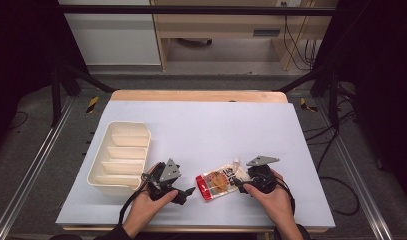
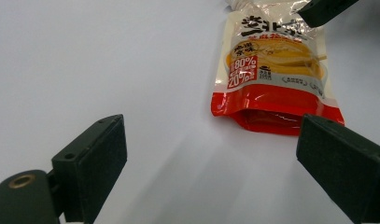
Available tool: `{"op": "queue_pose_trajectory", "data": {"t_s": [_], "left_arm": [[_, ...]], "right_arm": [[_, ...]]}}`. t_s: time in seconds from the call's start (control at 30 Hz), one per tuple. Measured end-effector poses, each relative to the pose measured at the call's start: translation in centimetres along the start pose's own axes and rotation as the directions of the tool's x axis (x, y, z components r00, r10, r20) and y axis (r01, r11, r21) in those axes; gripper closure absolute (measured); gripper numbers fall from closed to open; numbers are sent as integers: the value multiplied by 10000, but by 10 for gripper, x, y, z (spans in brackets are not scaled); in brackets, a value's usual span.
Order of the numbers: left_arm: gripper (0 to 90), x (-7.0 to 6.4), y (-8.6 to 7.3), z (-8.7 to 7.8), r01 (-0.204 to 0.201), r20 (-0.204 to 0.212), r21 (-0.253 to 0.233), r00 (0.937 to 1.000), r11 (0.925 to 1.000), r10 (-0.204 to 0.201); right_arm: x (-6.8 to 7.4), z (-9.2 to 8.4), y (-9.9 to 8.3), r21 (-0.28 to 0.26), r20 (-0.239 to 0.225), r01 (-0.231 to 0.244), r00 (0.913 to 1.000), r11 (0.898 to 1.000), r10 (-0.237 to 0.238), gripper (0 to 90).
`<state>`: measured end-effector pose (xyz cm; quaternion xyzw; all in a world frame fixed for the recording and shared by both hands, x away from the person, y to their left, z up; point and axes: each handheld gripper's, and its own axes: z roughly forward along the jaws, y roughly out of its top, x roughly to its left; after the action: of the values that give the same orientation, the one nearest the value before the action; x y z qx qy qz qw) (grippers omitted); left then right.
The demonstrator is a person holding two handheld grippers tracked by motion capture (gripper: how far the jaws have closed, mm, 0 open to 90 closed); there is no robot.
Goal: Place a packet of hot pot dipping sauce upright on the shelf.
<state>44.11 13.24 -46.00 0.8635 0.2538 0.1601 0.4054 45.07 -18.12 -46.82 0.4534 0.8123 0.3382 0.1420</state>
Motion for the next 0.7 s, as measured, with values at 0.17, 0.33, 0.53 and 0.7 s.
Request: {"op": "queue_pose_trajectory", "data": {"t_s": [0.17,0.33,0.53,0.7], "left_arm": [[84,-1,0,1,-44,136,23,9999,10000,44],[85,-1,0,1,-39,124,32,9999,10000,39],[86,-2,0,2,-35,210,47,9998,10000,34],[90,-3,0,3,-69,264,63,9996,10000,67]], "right_arm": [[-1,2,0,37,-134,-16,9999,10000,17,322],[3,4,1,114,-201,-66,9998,9999,68,341],[2,4,0,129,-173,-84,9998,9999,86,373],[2,-1,2,-295,-395,-389,9985,9988,377,394]]}}
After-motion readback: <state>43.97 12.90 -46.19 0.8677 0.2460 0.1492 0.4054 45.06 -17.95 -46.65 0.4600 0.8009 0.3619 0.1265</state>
